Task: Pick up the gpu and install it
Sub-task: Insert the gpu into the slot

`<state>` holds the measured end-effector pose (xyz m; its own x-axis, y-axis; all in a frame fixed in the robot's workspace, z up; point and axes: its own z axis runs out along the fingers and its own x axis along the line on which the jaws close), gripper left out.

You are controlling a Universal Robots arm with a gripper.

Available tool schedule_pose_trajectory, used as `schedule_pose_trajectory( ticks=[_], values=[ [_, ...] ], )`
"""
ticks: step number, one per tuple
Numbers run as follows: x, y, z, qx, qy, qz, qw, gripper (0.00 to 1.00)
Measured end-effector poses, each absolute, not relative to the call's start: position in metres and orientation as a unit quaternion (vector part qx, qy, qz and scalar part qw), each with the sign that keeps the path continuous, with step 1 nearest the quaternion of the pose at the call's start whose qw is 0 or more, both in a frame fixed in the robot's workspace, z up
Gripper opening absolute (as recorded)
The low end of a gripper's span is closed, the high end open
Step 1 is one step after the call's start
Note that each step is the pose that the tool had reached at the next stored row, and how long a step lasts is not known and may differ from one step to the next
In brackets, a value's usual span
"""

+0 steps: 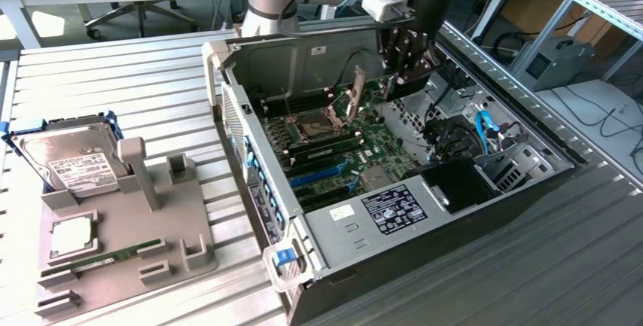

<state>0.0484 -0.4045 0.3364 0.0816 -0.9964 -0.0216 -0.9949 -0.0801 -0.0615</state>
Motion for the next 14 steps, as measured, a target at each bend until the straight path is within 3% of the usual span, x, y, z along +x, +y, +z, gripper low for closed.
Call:
schedule_pose_trajectory(
  ticks=[14],
  values=[
    [0.033, -0.404, 0.336, -0.705, 0.709, -0.014, 0.029, 0.27]
  ],
)
